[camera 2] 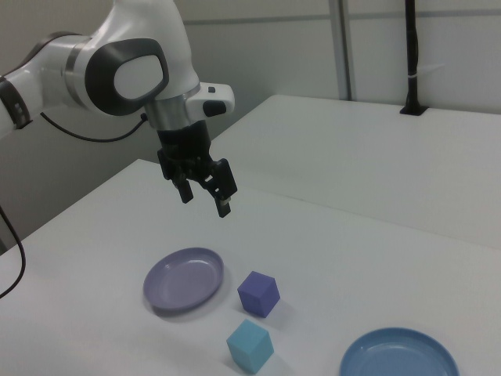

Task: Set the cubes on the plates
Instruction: 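Move the open gripper down over the dark purple cube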

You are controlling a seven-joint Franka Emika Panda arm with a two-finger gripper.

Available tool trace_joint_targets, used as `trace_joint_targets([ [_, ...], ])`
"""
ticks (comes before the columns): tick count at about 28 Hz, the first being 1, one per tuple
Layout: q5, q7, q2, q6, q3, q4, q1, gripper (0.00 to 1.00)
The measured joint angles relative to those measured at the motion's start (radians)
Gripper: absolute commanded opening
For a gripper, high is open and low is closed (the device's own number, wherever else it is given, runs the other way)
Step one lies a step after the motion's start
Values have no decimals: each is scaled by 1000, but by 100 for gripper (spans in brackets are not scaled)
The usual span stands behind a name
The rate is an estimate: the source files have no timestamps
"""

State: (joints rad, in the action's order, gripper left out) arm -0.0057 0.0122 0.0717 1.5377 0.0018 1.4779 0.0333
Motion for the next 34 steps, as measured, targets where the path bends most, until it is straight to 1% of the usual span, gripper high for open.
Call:
trace_joint_targets([
  [5,0,-2,17,11,5,2,1,100],
  [17,9,-2,157,159,17,8,28,100],
  [19,11,-2,178,198,17,20,38,100],
  [24,11,-1,236,332,19,86,66,100],
  [28,11,-1,282,405,20,124,77,100],
  [34,11,-1,320,443,13,129,71,100],
])
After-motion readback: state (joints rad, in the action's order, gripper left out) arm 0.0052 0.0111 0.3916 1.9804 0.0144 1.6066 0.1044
